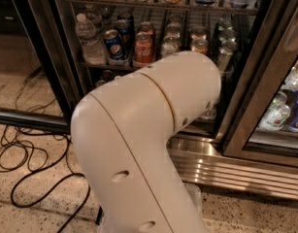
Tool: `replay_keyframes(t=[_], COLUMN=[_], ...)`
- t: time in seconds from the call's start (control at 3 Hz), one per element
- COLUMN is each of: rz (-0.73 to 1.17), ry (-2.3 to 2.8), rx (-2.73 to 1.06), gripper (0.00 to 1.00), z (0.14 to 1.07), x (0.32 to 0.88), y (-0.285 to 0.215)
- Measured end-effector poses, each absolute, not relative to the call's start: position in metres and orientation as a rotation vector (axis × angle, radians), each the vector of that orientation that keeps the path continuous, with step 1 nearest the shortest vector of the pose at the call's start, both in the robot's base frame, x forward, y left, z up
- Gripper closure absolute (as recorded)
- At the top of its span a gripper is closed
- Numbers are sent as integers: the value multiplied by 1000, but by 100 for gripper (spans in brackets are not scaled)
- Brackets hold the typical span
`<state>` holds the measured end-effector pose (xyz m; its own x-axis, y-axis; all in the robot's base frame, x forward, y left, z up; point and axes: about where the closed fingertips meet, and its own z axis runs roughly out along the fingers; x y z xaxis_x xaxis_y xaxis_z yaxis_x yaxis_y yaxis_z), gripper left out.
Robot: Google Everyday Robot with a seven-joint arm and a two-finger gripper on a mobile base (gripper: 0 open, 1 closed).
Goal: Pick blue plastic bottle from bottom shelf of fridge
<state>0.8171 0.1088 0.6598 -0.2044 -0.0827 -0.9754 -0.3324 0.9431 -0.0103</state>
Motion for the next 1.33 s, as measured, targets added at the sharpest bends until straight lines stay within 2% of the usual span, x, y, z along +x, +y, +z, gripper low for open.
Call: replay_keyframes(t=[1.33], rz=[268], ry=[1812], rx=[-249], gripper=[100], z=[674], x=[803], y=[100])
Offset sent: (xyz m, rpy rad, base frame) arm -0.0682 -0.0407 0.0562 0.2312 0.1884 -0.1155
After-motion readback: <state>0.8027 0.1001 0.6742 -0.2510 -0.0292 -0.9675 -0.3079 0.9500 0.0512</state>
